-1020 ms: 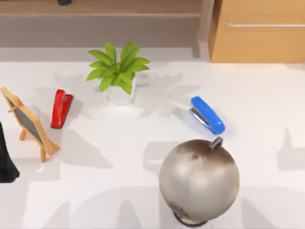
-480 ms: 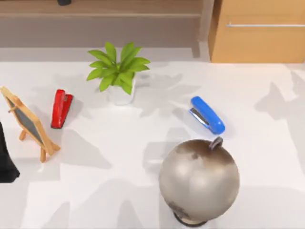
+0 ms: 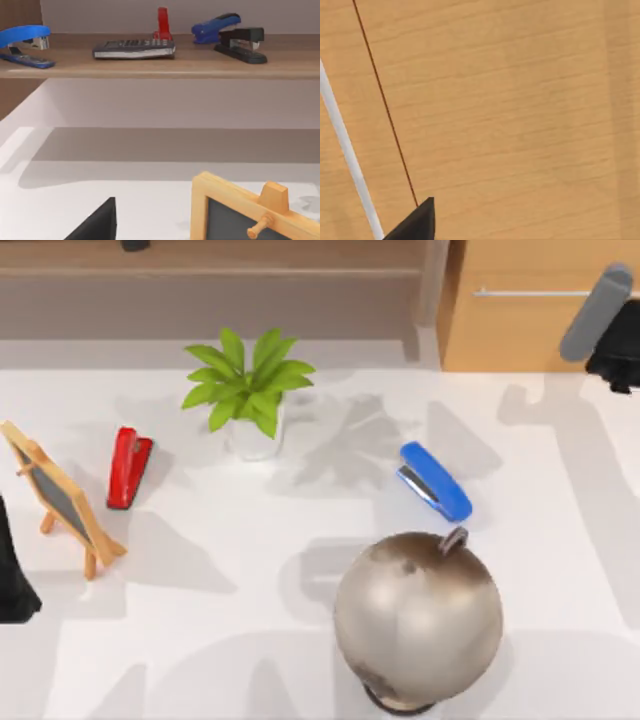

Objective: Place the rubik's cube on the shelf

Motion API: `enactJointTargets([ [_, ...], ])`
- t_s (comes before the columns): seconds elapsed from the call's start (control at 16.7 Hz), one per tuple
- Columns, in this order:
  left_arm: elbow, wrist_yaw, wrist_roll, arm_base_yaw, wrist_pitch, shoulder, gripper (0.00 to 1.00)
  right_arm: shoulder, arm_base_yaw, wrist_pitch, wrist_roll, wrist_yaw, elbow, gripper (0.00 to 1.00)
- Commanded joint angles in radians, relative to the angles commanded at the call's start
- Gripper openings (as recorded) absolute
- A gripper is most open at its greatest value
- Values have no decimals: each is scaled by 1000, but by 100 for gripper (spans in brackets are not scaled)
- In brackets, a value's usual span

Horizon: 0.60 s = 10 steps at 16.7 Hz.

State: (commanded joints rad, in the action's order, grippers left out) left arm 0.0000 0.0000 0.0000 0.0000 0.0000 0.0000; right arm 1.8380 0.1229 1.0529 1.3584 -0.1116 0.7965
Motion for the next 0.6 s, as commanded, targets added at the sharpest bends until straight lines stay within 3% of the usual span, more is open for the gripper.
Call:
enactJointTargets([
  [0.3,0,0,0,0,0,0,100,291,38,169,152,-69,110,100],
  [0.6,0,0,0,0,0,0,100,393,54,231,199,-101,148,100],
])
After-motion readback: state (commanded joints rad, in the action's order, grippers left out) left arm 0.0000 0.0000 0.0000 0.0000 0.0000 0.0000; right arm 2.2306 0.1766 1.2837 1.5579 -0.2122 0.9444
